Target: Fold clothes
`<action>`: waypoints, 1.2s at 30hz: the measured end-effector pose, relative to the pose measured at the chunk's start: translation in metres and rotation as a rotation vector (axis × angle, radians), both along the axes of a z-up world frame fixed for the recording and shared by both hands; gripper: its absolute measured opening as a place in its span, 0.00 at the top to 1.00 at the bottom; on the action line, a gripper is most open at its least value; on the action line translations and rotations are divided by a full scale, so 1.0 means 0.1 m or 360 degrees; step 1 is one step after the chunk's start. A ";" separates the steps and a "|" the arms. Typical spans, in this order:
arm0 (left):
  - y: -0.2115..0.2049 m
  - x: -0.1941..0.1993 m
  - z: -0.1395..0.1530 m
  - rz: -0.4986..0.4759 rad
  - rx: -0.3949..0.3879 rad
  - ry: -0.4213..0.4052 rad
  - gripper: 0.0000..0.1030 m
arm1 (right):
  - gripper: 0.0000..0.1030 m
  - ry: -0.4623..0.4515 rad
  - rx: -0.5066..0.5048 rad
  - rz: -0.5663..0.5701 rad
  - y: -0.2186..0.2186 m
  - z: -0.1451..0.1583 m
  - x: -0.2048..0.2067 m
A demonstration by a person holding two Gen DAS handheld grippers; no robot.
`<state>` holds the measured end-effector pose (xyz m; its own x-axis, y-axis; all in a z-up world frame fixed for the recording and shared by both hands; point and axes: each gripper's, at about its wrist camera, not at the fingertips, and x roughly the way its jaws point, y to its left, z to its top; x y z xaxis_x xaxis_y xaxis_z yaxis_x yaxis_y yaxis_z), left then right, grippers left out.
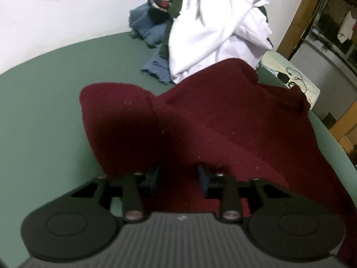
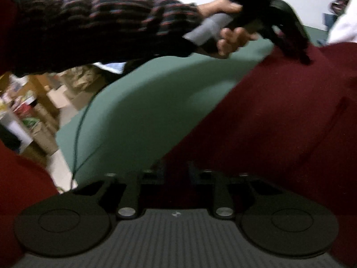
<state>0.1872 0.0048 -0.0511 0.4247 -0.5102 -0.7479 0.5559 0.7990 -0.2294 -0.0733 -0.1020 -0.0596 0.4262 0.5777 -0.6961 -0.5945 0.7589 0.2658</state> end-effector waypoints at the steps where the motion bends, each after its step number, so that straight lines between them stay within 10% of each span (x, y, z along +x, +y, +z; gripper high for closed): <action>1: 0.01 -0.01 0.01 -0.0005 -0.0015 0.0004 0.98 | 0.98 0.0021 0.0016 -0.0027 -0.02 0.02 0.00; 10: 0.19 -0.21 0.36 -0.0006 -0.0092 -0.0145 1.00 | 0.98 0.0099 0.0251 0.0049 -0.21 0.27 -0.06; 17: 0.34 -0.30 0.26 0.0013 0.0037 -0.0160 1.00 | 0.94 0.0218 0.0055 0.0200 -0.22 0.06 -0.07; 20: 0.42 -0.32 0.27 0.0049 0.0071 -0.0181 1.00 | 0.81 0.0346 0.0188 0.0147 -0.32 0.02 -0.04; 30: 0.70 -0.44 0.41 0.0195 0.0121 -0.0248 0.97 | 0.85 0.0405 0.0229 -0.0120 -0.79 0.03 -0.06; 36: 0.37 -0.89 0.40 -0.0022 0.0030 -0.0200 0.96 | 0.79 0.0423 0.0230 -0.0387 -1.23 0.06 -0.09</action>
<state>0.0978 0.0420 -0.0112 0.5087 -0.5032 -0.6986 0.5905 0.7944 -0.1423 -0.0826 -0.2252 -0.0538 0.3783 0.5823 -0.7196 -0.2980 0.8126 0.5009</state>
